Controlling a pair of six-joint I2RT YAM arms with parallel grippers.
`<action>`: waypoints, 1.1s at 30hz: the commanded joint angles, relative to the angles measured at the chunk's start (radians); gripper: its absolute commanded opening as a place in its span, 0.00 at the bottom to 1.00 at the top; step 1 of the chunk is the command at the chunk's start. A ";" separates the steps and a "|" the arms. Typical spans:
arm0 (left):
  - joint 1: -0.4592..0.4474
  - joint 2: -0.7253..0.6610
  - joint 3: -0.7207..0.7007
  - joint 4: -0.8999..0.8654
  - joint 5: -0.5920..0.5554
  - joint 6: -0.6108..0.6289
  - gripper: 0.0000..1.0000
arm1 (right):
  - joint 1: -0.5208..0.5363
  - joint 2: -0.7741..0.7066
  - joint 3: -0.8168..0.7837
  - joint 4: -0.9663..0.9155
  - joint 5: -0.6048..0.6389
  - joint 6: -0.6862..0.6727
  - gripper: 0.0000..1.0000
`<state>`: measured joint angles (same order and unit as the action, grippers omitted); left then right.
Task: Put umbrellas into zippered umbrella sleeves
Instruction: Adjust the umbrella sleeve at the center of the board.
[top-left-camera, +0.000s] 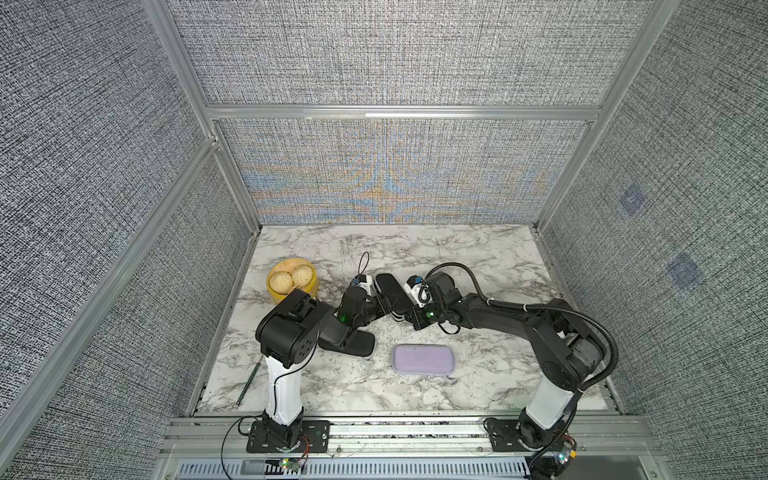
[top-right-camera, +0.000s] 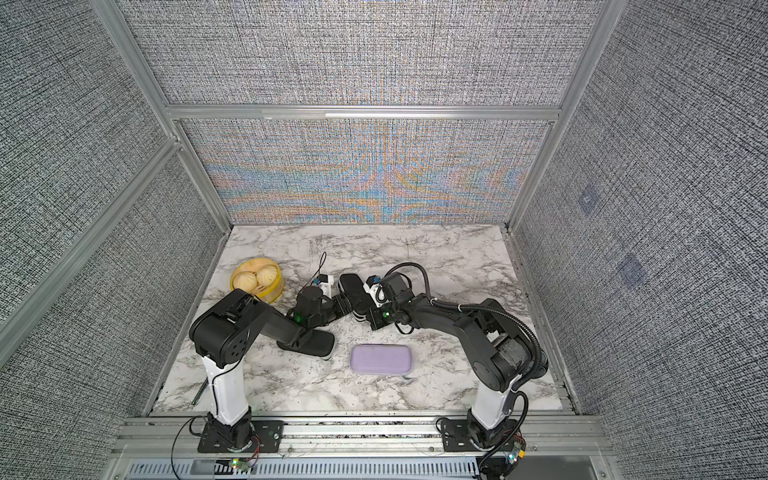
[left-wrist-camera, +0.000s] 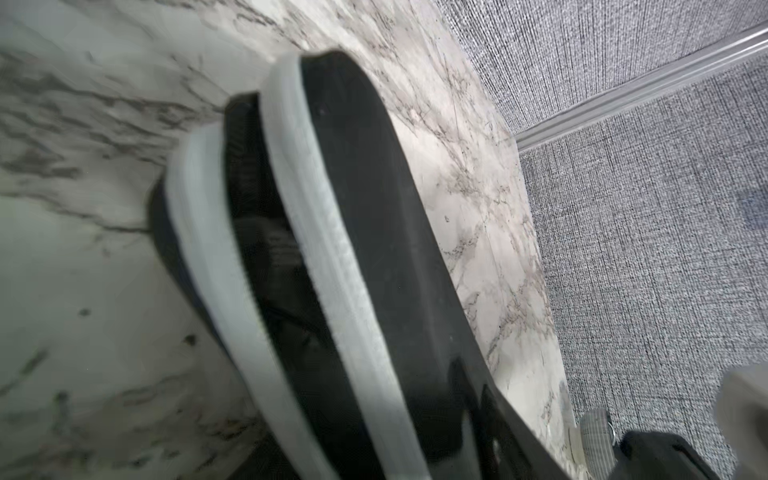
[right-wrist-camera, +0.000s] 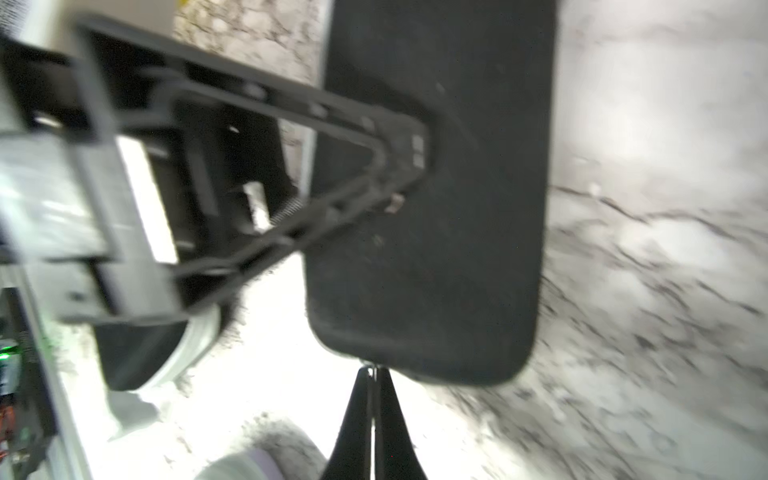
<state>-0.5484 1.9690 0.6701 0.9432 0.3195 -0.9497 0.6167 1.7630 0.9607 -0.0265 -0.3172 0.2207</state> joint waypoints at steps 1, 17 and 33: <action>0.011 -0.010 -0.008 -0.019 0.008 0.023 0.66 | -0.020 -0.005 -0.015 -0.002 0.046 -0.016 0.00; 0.057 -0.357 -0.025 -0.446 -0.201 0.257 0.99 | -0.114 -0.006 -0.044 0.061 0.047 -0.059 0.00; 0.066 -0.128 0.250 -0.731 -0.071 0.374 0.85 | -0.133 -0.005 -0.085 0.120 -0.025 -0.045 0.00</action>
<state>-0.4820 1.8378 0.9382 0.2508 0.2352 -0.5655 0.4843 1.7565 0.8829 0.0761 -0.3172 0.1631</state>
